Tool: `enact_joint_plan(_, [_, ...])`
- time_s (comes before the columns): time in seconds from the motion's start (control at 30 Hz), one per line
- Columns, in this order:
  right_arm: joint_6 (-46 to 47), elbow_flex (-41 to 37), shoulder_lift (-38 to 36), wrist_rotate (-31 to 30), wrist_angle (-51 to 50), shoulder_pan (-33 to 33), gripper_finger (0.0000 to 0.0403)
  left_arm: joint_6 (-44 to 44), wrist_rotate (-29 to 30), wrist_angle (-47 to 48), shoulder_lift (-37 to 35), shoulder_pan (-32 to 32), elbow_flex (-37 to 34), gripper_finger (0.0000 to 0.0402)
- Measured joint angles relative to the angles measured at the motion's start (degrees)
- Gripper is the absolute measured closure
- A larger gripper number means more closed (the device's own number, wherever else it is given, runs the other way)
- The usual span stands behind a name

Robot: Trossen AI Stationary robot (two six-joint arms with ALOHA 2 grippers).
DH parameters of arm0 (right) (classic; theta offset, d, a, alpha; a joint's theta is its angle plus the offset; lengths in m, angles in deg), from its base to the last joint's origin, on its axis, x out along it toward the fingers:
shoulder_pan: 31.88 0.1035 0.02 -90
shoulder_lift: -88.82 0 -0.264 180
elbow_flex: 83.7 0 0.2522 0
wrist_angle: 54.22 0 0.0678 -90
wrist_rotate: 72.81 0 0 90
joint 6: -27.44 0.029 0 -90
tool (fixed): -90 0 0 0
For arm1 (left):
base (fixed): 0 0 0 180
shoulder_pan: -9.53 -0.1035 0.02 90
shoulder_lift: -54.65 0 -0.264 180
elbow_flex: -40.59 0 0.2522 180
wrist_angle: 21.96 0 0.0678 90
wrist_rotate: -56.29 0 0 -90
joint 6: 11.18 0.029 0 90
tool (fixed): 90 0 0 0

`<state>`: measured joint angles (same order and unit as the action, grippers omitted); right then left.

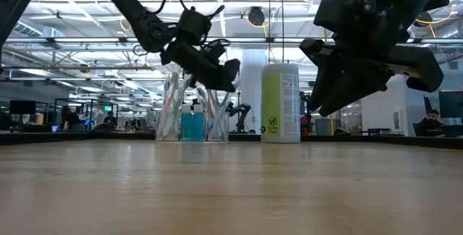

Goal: Pick & Place toothbrushing station
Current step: Put the blue toothbrush into the transparent organizer

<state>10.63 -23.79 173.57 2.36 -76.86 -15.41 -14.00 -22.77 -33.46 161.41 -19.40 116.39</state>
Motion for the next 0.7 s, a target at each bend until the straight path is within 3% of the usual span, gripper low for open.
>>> enact_joint_plan(0.17, [0.23,0.0,0.0,0.0,-0.02,0.0,0.0316,4.9,2.16,-6.73,0.01,2.23,-0.04,0.0385])
enact_joint_plan(0.27, [0.27,0.0,0.0,0.0,-0.11,0.0,0.0316,7.15,8.29,-7.54,0.01,3.87,-0.04,0.037])
enact_joint_plan(0.7, [0.28,0.0,0.0,-0.02,-0.85,0.0,0.0316,2.38,24.08,2.93,0.02,8.56,-0.02,0.0386])
